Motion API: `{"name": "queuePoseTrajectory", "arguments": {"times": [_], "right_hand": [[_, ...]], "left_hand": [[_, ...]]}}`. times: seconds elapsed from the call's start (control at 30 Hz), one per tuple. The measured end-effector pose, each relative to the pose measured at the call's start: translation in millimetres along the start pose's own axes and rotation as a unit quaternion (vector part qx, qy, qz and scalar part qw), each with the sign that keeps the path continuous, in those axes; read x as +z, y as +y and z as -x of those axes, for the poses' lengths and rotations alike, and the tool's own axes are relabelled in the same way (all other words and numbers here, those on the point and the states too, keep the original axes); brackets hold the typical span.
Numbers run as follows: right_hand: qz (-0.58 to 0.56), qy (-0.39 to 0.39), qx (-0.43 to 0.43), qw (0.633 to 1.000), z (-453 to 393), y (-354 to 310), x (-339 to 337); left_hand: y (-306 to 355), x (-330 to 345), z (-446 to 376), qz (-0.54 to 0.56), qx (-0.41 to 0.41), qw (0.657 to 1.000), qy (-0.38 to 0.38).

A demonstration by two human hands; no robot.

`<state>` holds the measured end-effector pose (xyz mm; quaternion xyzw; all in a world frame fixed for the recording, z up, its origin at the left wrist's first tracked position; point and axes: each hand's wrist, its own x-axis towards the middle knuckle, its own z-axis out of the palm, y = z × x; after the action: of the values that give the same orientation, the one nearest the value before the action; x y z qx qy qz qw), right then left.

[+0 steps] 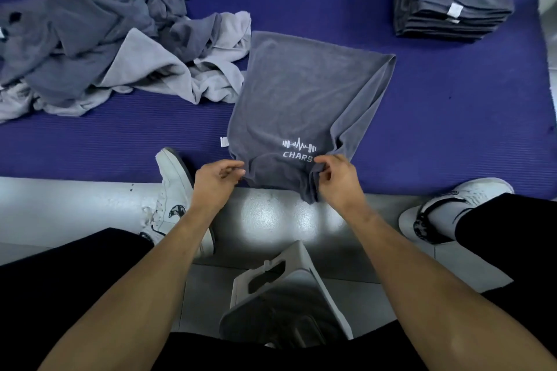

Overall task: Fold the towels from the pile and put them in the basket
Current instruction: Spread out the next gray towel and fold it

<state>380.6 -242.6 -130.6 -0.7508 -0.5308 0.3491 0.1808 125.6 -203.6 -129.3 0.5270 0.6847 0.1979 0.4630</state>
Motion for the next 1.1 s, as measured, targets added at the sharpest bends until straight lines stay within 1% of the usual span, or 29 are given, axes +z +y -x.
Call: {"name": "queuePoseTrajectory", "arguments": {"times": [0.07, 0.1, 0.17, 0.27, 0.33, 0.4, 0.47, 0.53, 0.6, 0.63, 0.67, 0.73, 0.8, 0.83, 0.9, 0.93, 0.97, 1.0, 1.03, 1.07, 1.1], "right_hand": [[0.006, 0.025, -0.011, 1.0, 1, 2, -16], [0.008, 0.039, -0.019, 0.999, 1, 3, -24], [0.003, 0.071, -0.046, 0.996, 1, 5, -43], [0.018, 0.1, -0.086, 0.991, 0, 1, -76], [0.033, 0.111, -0.107, 0.987, -2, -5, -100], [0.019, 0.136, -0.128, 0.982, -2, -13, -127], [-0.006, 0.169, -0.143, 0.975, -2, -26, -154], [-0.038, 0.171, -0.142, 0.974, 0, -42, -181], [-0.055, 0.167, -0.14, 0.974, 4, -62, -209], [-0.06, 0.178, -0.146, 0.971, 8, -72, -223], [-0.065, 0.2, -0.156, 0.965, 12, -82, -235], [-0.079, 0.281, -0.173, 0.941, 22, -105, -258], [-0.096, 0.358, -0.181, 0.911, 31, -124, -277], [-0.088, 0.371, -0.176, 0.908, 34, -133, -285], [-0.048, 0.361, -0.153, 0.919, 39, -141, -297], [-0.044, 0.365, -0.147, 0.918, 43, -144, -302], [-0.06, 0.384, -0.15, 0.909, 46, -146, -308], [-0.084, 0.411, -0.154, 0.895, 51, -148, -314], [-0.101, 0.43, -0.152, 0.884, 55, -149, -320], [-0.1, 0.432, -0.141, 0.885, 56, -147, -323], [-0.076, 0.415, -0.12, 0.899, 54, -145, -325]], "left_hand": [[16, -3, -2, -0.01, 0.013, 0.999, -0.045], [23, -5, -3, -0.02, 0.024, 0.998, -0.055], [42, -9, -6, -0.029, 0.051, 0.997, -0.045], [75, -17, -13, -0.011, 0.098, 0.994, -0.038], [98, -23, -18, -0.045, 0.162, 0.985, -0.025], [125, -31, -23, -0.065, 0.218, 0.974, -0.016], [153, -38, -25, -0.059, 0.237, 0.969, -0.025], [183, -43, -22, -0.054, 0.248, 0.967, -0.03], [213, -49, -19, -0.049, 0.27, 0.961, -0.022], [230, -53, -16, -0.042, 0.282, 0.958, -0.014], [247, -57, -11, -0.033, 0.298, 0.954, -0.001], [278, -64, -3, 0.01, 0.325, 0.945, 0.043], [302, -69, 6, 0.064, 0.333, 0.937, 0.082], [312, -70, 11, 0.064, 0.335, 0.935, 0.094], [325, -72, 23, 0.06, 0.339, 0.93, 0.13], [329, -74, 30, 0.089, 0.34, 0.922, 0.161], [333, -78, 34, 0.127, 0.341, 0.912, 0.188], [337, -82, 36, 0.146, 0.338, 0.908, 0.199], [339, -85, 36, 0.136, 0.327, 0.917, 0.184], [339, -85, 31, 0.099, 0.311, 0.933, 0.151], [336, -84, 25, 0.05, 0.293, 0.948, 0.114]]}}
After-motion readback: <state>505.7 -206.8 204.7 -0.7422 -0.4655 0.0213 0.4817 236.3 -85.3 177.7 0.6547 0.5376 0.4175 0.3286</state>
